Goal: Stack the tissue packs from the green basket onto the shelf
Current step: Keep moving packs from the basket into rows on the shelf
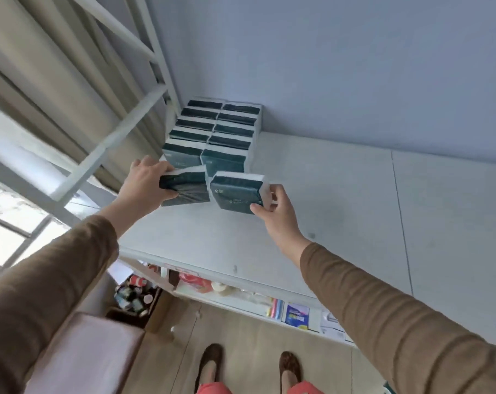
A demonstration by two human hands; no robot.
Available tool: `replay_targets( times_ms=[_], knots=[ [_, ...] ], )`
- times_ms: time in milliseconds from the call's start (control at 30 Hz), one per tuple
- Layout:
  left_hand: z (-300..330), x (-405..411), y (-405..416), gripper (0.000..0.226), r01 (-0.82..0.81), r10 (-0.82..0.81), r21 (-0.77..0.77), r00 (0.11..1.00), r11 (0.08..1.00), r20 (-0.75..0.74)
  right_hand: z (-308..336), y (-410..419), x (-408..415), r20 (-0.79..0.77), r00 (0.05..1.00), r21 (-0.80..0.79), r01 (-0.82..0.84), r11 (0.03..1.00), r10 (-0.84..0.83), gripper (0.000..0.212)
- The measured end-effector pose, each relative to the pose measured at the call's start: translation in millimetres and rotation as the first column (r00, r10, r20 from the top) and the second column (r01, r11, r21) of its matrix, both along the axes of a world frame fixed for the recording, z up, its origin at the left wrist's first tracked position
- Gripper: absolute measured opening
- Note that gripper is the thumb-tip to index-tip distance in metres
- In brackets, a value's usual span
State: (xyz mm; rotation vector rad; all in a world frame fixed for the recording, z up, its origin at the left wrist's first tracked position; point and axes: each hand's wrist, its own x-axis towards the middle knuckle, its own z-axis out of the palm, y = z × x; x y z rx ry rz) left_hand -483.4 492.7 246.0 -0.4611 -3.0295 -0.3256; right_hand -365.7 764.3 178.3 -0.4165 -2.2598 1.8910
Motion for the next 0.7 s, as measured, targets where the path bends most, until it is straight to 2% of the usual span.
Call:
replay_targets(
  times_ms=[167, 267, 367, 467, 600, 700],
  knots=[
    [-20, -67, -26, 0.055, 0.108, -0.108, -0.013, 0.994, 0.994, 0.028, -20, -34, -43, 0.091, 0.995, 0.105, 0.042, 0.994, -0.052, 0.034],
    [-31, -92, -28, 0.056, 0.19, -0.189, -0.005, 0.981, 0.982, 0.031, -29, -48, -62, 0.119, 0.98, 0.177, 0.135, 0.975, -0.157, 0.029],
    [-38, -100, -28, 0.055, 0.191, -0.191, 0.022, 0.982, 0.981, -0.016, -33, -58, -76, 0.142, 0.956, 0.236, 0.22, 0.947, -0.257, 0.031],
    [-40, -102, -28, 0.052, 0.205, -0.206, -0.015, 0.975, 0.979, -0.083, -31, -68, -86, 0.15, 0.935, 0.245, 0.279, 0.929, -0.32, 0.039],
    [-42, -104, -27, 0.051, 0.194, -0.19, 0.065, 0.98, 0.979, -0.058, -30, -78, -98, 0.143, 0.937, 0.225, 0.284, 0.932, -0.32, 0.029],
    [-41, -104, -28, 0.052, 0.199, -0.196, 0.055, 0.979, 0.978, -0.05, -32, -80, -100, 0.16, 0.939, 0.22, 0.266, 0.939, -0.303, 0.027]
  ],
)
